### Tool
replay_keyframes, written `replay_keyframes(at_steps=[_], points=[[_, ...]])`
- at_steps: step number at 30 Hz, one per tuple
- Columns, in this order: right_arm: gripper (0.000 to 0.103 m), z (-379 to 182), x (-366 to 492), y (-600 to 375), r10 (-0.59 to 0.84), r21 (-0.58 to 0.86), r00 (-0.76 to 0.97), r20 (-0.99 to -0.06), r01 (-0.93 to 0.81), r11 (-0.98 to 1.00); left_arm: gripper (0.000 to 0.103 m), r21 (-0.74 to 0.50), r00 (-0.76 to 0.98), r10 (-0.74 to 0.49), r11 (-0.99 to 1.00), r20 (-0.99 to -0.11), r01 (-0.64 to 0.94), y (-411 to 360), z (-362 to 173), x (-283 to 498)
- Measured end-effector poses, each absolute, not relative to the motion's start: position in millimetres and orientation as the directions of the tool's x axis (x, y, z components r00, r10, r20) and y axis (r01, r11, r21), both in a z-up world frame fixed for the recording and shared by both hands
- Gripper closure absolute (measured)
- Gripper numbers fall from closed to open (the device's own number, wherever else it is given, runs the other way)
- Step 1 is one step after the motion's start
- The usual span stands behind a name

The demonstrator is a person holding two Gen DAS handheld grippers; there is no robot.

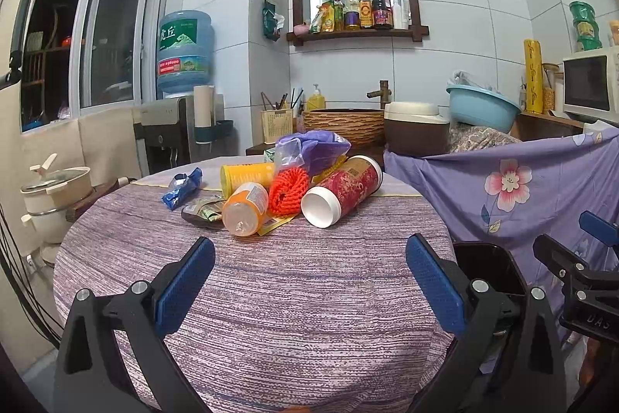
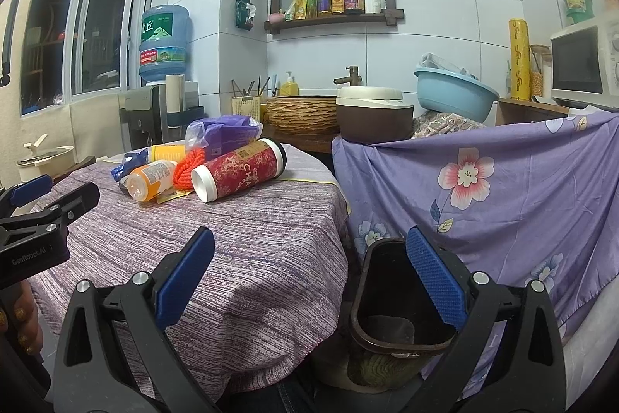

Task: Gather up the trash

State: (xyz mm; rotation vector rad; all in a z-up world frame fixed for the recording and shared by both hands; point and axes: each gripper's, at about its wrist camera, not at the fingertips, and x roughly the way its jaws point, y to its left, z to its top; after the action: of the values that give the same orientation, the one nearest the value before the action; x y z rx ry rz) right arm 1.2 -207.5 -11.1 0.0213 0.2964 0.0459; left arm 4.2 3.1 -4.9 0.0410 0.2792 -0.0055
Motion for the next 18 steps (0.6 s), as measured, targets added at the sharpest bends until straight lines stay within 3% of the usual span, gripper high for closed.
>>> replay_keyframes(at_steps=[18], points=[[0.005,-17.3,3.6,-205.6,0.049,0.029,0.954,-0.295,-0.042,0.999,0.005,0.039,0.958,0.001,0.999,-0.286,0.010,3.9,-7.8,6.2]])
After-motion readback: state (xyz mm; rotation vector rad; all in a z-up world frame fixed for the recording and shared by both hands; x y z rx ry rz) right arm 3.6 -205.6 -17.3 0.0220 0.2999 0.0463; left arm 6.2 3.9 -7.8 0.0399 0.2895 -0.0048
